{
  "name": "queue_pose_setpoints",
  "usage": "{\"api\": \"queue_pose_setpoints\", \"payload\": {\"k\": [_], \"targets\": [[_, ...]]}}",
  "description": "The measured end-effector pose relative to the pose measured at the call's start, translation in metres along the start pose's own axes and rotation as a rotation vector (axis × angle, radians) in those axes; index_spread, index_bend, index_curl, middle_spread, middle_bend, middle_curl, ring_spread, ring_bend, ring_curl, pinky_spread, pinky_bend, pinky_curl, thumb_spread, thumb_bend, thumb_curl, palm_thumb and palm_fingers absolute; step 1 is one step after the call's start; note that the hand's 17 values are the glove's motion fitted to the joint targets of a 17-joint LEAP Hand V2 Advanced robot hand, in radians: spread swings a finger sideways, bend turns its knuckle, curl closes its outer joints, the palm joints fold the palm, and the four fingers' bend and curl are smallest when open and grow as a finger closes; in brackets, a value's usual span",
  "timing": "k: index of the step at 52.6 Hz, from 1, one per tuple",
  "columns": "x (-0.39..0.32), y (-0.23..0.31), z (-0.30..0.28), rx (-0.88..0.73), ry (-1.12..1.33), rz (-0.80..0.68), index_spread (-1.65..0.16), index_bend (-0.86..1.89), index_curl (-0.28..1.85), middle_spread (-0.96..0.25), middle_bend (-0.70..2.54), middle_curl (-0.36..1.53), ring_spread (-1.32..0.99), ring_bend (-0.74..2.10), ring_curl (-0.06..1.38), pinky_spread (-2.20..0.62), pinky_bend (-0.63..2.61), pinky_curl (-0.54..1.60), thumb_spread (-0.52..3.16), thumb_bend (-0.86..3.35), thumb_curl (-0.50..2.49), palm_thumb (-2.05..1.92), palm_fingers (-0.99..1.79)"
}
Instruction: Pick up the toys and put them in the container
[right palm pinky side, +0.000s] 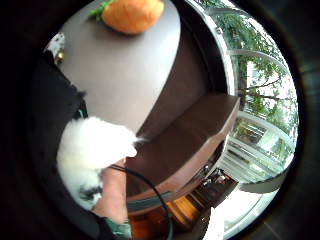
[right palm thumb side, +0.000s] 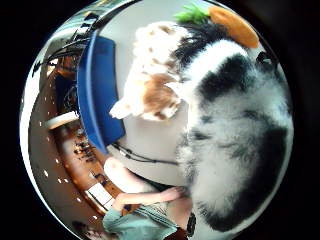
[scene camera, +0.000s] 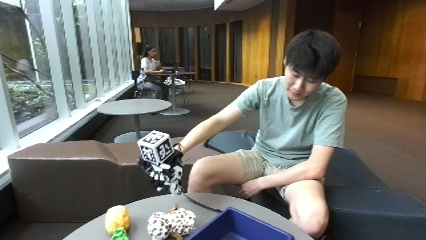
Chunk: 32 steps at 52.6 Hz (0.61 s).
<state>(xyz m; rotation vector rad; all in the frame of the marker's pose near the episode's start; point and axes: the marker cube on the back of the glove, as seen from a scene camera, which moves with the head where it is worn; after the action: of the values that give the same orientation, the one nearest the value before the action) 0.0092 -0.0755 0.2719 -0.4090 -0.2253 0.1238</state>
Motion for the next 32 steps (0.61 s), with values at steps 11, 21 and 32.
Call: {"api": "queue_pose_setpoints", "payload": {"k": [11, 21, 32], "targets": [[-0.044, 0.031, -0.123, 0.125, 0.065, -0.057, -0.28, 0.92, 0.70, -0.24, 1.03, 0.67, -0.43, 0.95, 0.50, -0.25, 0.83, 0.44, 0.56, 0.11, 0.80, 0.62, 0.98], [-0.121, 0.054, -0.232, 0.275, 0.054, -0.128, -0.27, 0.96, 0.77, -0.23, 1.09, 0.72, -0.44, 1.01, 0.56, -0.26, 0.88, 0.49, 0.46, 0.09, 0.88, 0.62, 0.91], [-0.232, 0.041, -0.285, 0.382, 0.013, -0.239, -0.26, 1.00, 0.83, -0.21, 1.14, 0.76, -0.44, 1.05, 0.62, -0.26, 0.93, 0.53, 0.40, 0.08, 0.95, 0.62, 0.86]]}}
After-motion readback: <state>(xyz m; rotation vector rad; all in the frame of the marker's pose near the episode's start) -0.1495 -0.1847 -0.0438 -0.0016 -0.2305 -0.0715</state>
